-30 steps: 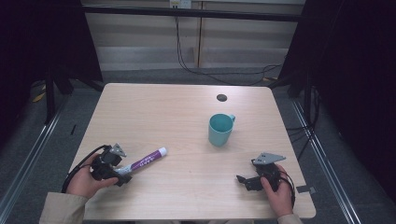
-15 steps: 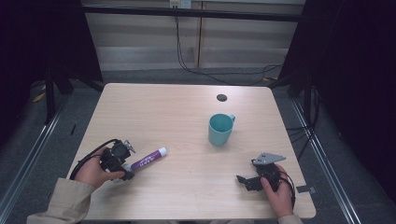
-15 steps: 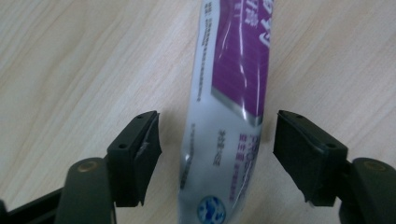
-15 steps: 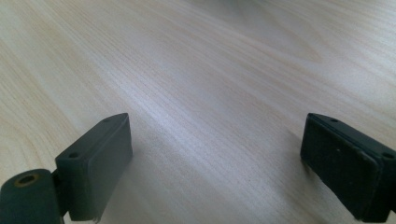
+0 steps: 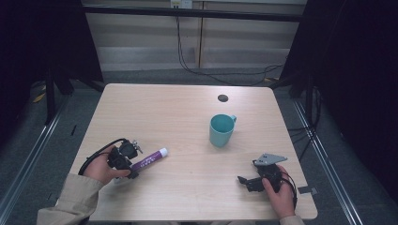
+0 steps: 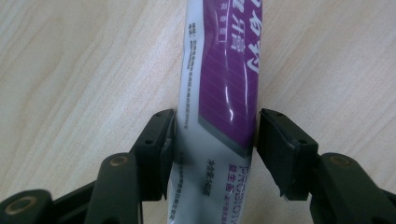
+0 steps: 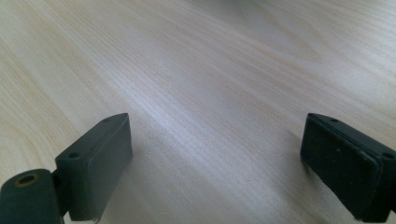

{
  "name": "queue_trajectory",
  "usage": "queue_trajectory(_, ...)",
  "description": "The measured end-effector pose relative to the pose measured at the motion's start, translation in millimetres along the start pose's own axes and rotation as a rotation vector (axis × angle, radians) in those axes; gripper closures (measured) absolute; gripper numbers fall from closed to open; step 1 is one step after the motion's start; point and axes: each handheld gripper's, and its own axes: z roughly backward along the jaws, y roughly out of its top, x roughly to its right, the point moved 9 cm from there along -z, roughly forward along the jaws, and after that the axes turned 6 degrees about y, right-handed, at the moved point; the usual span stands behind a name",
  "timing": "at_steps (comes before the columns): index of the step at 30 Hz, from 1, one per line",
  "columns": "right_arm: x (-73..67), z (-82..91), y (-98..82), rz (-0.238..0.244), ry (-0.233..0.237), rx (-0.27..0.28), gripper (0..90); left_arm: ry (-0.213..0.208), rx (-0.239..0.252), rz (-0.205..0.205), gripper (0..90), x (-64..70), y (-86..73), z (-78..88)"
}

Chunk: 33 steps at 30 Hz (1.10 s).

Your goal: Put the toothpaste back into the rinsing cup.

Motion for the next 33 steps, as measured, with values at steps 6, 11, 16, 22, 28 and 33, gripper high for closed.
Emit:
queue_trajectory(6, 0.0, 0.0, 0.0, 0.000, 0.000, 0.000, 8.5, -0.002, 0.006, 0.009, 50.5, -0.1, 0.2, 0.7)
queue_trajectory(11, -0.1, -0.1, 0.0, 0.000, 0.001, 0.001, 8.5, 0.003, -0.006, 0.017, 57.5, 1.6, 0.8, 1.1)
queue_trajectory(16, -0.1, -0.1, 0.1, 0.001, 0.002, 0.002, 8.5, 0.038, -0.039, 0.009, 62.1, 3.4, 2.1, 2.2)
queue_trajectory(22, -0.2, -0.1, 0.0, 0.000, 0.002, 0.001, 8.5, 0.038, -0.047, 0.070, 75.7, 2.8, 2.7, 5.4)
queue_trajectory(28, 0.0, 0.0, 0.0, 0.000, 0.000, 0.000, 8.5, -0.009, -0.040, 0.100, 76.1, 8.9, 3.9, 7.2)
queue_trajectory(33, 0.4, -0.2, 0.3, 0.006, 0.000, 0.002, 8.4, -0.017, 0.005, 0.106, 76.1, 10.9, 12.7, 16.5)
